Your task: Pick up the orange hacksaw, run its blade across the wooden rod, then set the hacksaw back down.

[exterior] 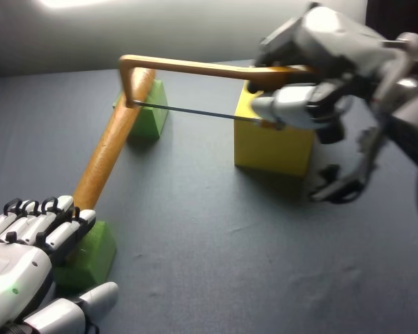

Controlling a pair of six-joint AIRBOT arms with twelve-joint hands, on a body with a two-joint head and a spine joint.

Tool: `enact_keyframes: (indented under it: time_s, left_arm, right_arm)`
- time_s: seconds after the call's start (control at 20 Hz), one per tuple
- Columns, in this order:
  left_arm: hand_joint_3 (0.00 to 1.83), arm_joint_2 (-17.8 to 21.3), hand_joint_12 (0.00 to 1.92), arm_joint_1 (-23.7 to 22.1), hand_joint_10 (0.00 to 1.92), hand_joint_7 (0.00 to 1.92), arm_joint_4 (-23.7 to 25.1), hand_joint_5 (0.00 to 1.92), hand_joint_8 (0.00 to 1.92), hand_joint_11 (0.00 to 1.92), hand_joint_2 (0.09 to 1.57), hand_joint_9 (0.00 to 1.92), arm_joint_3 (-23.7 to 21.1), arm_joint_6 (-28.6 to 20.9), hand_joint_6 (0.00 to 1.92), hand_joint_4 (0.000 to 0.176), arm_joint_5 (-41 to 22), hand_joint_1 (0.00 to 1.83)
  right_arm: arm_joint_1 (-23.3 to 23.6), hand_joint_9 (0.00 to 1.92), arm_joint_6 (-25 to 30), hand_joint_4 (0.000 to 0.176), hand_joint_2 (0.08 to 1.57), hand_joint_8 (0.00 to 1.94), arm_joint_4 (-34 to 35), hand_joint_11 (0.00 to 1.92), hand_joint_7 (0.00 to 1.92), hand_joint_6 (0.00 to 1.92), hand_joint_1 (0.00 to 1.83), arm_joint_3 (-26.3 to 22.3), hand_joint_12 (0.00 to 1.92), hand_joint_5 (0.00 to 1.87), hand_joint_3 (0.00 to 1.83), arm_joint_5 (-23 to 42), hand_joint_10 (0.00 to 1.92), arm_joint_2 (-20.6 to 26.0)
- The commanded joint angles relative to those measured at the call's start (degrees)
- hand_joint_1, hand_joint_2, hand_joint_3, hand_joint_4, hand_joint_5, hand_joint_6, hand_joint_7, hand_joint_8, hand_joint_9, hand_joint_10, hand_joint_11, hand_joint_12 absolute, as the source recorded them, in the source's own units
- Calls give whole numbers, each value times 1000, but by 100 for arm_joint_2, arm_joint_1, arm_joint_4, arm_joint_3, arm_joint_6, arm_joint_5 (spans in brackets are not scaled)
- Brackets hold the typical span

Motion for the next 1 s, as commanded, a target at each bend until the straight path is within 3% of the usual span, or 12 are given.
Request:
enact_keyframes:
  time_s: [0.0,0.25,0.35,0.95]
  left_arm:
    - [0,-18,112,-18,0,83,192,134,3,0,1316,54,25,-34,8,0,-329,0]
    - [0,-19,188,-25,10,121,192,151,7,0,1321,93,56,-63,6,0,-322,0]
    - [0,-19,112,-29,4,115,192,151,2,0,1312,77,67,-63,1,0,-321,0]
    - [1,-25,19,-67,11,88,192,130,9,39,1311,62,125,-63,8,0,-232,0]
  right_arm:
    - [143,1369,-83,0,1064,611,-254,1030,1225,938,1253,59,783,991,1,385,1,-79]
    - [372,1374,-547,0,1060,595,-87,1046,1238,918,1256,506,765,1000,1,437,1,-787]
    - [424,1367,-589,0,1062,601,-61,1044,1233,927,1255,656,766,996,1,417,0,-1020]
    - [184,1368,-1113,0,1058,585,-84,1052,1240,910,1255,1601,756,1010,0,294,6,-2208]
